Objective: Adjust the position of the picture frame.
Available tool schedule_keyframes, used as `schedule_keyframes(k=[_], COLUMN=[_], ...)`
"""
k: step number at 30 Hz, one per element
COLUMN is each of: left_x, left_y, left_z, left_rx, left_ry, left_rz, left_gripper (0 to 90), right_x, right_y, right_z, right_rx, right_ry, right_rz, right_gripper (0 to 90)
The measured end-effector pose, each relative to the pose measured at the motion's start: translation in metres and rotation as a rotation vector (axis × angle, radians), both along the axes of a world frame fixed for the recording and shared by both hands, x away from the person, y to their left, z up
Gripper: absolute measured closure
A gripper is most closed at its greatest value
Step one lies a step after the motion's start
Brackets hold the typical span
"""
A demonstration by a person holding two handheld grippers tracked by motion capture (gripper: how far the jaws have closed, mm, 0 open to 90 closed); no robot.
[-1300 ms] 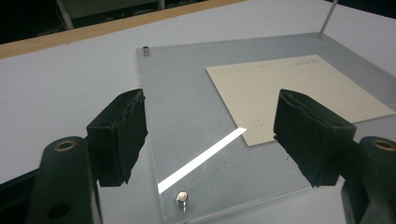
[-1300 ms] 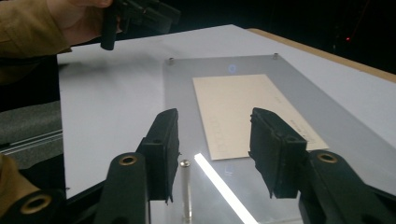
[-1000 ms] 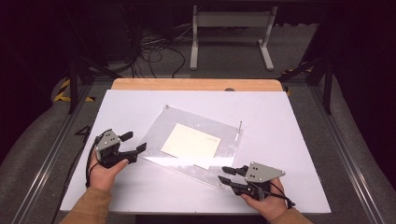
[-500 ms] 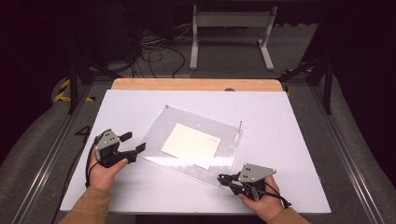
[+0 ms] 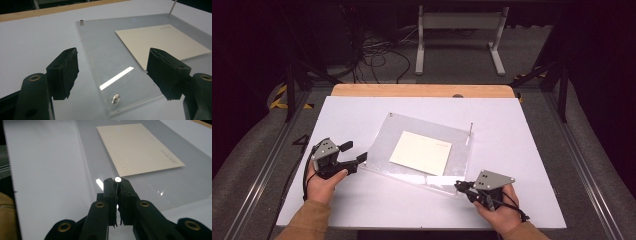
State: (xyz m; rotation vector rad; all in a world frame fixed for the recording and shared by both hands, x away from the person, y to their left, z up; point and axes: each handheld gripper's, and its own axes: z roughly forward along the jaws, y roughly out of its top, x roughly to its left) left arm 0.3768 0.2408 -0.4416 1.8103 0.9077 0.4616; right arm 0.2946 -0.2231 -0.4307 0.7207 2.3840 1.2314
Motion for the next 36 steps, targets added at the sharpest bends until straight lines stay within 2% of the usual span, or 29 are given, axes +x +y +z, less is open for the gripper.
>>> schedule_keyframes(k=[6, 11, 15, 20, 23, 26, 27, 29, 30, 31, 32, 33, 34, 36], left_x=[0.0, -0.001, 0.0, -0.001, -0.001, -0.002, -0.002, -0.005, -0.006, -0.008, -0.008, -0.01, -0.011, -0.011], left_y=[-0.001, -0.003, -0.003, -0.003, -0.004, -0.007, -0.01, -0.017, -0.021, -0.031, -0.031, -0.039, -0.046, -0.055], left_z=[-0.002, -0.001, -0.002, -0.003, -0.002, -0.001, 0.0, 0.001, 0.002, 0.003, 0.003, 0.004, 0.005, 0.004], left_rx=[0.012, 0.014, 0.026, 0.035, 0.037, 0.057, 0.074, 0.107, 0.12, 0.13, 0.13, 0.161, 0.187, 0.235], left_ry=[0.008, 0.013, 0.01, 0.011, 0.013, 0.011, 0.007, 0.019, 0.02, 0.03, 0.03, 0.031, 0.038, 0.045], left_rz=[0.006, 0.0, 0.002, 0.008, 0.005, 0.003, -0.018, -0.056, -0.08, -0.13, -0.13, -0.17, -0.2, -0.216], left_gripper=[26.0, 25.9, 25.9, 25.9, 25.9, 26.6, 26.6, 32.5, 37.0, 43.4, 46.6, 46.6, 50.9, 60.2], right_x=[0.021, 0.043, 0.06, 0.07, 0.07, 0.07, 0.07, 0.07, 0.07, 0.069, 0.069, 0.069, 0.067, 0.064], right_y=[-0.029, -0.046, -0.061, -0.067, -0.067, -0.067, -0.068, -0.069, -0.07, -0.073, -0.073, -0.074, -0.077, -0.081], right_z=[0.009, 0.006, 0.001, -0.006, -0.006, -0.007, -0.006, -0.007, -0.007, -0.004, -0.004, -0.002, 0.001, 0.003], right_rx=[0.008, 0.002, 0.033, 0.039, 0.036, 0.037, 0.04, 0.05, 0.061, 0.098, 0.098, 0.107, 0.121, 0.138], right_ry=[-0.029, -0.028, -0.015, 0.0, -0.005, -0.005, -0.002, -0.005, -0.012, -0.026, -0.026, -0.033, -0.045, -0.052], right_rz=[-0.137, -0.236, -0.302, -0.328, -0.329, -0.332, -0.333, -0.337, -0.337, -0.339, -0.339, -0.342, -0.343, -0.338], right_gripper=[85.0, 85.1, 85.0, 84.9, 84.8, 84.7, 84.6, 83.0, 78.5, 72.0, 72.0, 70.0, 66.9, 65.0])
